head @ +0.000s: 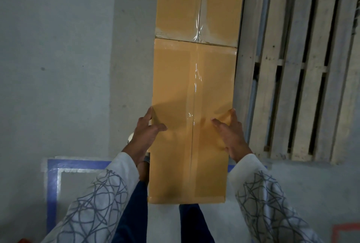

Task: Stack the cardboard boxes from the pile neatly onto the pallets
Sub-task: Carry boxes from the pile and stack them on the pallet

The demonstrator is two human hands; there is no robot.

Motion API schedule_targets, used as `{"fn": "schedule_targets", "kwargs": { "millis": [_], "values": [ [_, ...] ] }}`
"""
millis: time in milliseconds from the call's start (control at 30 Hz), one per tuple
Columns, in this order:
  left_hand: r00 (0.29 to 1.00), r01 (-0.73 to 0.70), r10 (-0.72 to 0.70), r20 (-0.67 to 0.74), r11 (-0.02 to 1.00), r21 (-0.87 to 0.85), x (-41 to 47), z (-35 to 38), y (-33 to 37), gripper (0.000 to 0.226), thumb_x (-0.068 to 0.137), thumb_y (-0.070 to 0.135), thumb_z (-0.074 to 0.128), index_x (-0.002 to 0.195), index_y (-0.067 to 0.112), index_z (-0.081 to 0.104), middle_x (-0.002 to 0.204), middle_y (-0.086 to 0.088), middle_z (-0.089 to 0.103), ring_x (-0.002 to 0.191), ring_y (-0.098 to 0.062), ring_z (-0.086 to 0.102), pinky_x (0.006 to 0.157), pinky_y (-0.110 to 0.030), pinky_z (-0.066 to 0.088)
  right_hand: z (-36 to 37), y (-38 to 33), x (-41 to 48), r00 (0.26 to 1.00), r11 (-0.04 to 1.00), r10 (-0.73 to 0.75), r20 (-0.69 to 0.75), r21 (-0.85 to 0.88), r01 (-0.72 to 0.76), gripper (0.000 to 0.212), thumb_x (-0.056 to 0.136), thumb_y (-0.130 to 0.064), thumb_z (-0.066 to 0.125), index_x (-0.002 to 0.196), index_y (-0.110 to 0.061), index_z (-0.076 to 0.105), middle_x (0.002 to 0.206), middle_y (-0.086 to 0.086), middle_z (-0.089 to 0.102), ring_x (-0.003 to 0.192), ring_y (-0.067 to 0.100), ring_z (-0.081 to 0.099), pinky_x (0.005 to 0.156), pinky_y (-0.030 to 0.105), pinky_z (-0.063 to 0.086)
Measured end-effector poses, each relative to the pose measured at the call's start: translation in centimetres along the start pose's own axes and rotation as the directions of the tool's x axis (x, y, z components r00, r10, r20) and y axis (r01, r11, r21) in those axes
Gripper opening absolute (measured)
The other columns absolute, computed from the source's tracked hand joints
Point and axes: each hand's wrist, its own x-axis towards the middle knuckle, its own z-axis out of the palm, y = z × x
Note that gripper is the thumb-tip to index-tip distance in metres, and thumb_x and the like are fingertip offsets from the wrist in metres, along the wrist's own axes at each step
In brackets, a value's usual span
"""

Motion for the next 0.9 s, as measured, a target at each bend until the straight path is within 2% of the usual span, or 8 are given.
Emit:
{"fn": "schedule_targets", "kwargs": {
  "millis": [100,233,367,533,633,800,900],
  "values": [
    [1.000,0.007,-0.007,-0.011,1.000,0.008,-0.3,0.2,0.4,0.106,0.059,0.045,0.079,0.155,0.053,0.032,0.147,0.010,0.046,0.135,-0.020,0.049,0.112,-0.050,0.045,0.0,0.0,0.1,1.000,1.000,0.004,-0.002,-0.020,-0.004,0.102,0.083,-0.063,0.072,0.159,-0.052,0.005,0.159,0.003,0.031,0.138,0.039,0.043,0.107,0.068,0.041],
    [1.000,-0.007,0.007,-0.002,1.000,0.012,-0.2,0.3,0.5,0.107,0.058,0.045,0.079,0.154,0.052,0.033,0.146,0.008,0.043,0.134,-0.022,0.050,0.111,-0.051,0.046,0.1,0.0,0.2,1.000,0.998,-0.003,0.007,-0.062,0.003,0.106,0.080,-0.066,0.072,0.157,-0.052,0.000,0.157,0.004,0.030,0.136,0.040,0.044,0.104,0.068,0.044],
    [0.999,0.015,-0.013,-0.031,0.998,0.053,-0.1,0.6,0.4,0.102,0.076,0.034,0.081,0.160,0.045,0.023,0.153,0.005,0.033,0.143,-0.023,0.038,0.116,-0.052,0.039,0.1,-0.1,0.2,1.000,0.992,-0.018,0.023,-0.122,0.021,0.110,0.085,-0.063,0.071,0.160,-0.045,-0.006,0.161,0.005,0.024,0.141,0.041,0.038,0.107,0.068,0.042],
    [0.999,0.036,-0.031,-0.037,0.992,0.120,0.9,0.6,0.0,0.124,0.050,0.053,0.079,0.159,0.048,0.020,0.156,0.006,0.036,0.145,-0.027,0.038,0.114,-0.054,0.042,-0.4,-0.2,0.2,0.997,0.978,-0.058,0.047,-0.197,0.066,0.111,0.088,-0.059,0.071,0.163,-0.036,-0.009,0.160,0.009,0.024,0.143,0.039,0.037,0.113,0.061,0.039],
    [0.999,0.037,-0.033,-0.032,0.990,0.135,0.8,0.7,0.1,0.122,0.056,0.047,0.077,0.161,0.045,0.016,0.159,0.005,0.031,0.147,-0.027,0.035,0.115,-0.053,0.041,-0.5,-0.2,0.2,0.995,0.968,-0.084,0.049,-0.233,0.093,0.111,0.090,-0.055,0.070,0.163,-0.031,-0.009,0.160,0.011,0.024,0.143,0.037,0.037,0.116,0.054,0.038],
    [1.000,0.008,-0.005,-0.029,0.991,0.133,0.6,0.7,0.0,0.108,0.073,0.037,0.081,0.161,0.043,0.019,0.159,0.005,0.031,0.145,-0.025,0.037,0.116,-0.051,0.040,-0.6,-0.3,0.1,0.992,0.943,-0.111,0.054,-0.309,0.122,0.112,0.090,-0.058,0.068,0.164,-0.028,-0.011,0.161,0.012,0.024,0.144,0.037,0.038,0.116,0.050,0.039],
    [1.000,0.012,-0.010,-0.020,0.996,0.092,0.8,0.6,0.0,0.117,0.058,0.045,0.083,0.160,0.045,0.025,0.154,0.008,0.037,0.140,-0.022,0.044,0.114,-0.049,0.044,-0.7,-0.4,0.2,0.991,0.930,-0.124,0.052,-0.341,0.134,0.112,0.091,-0.058,0.068,0.164,-0.026,-0.011,0.162,0.014,0.023,0.145,0.038,0.037,0.116,0.049,0.038]
  ]
}}
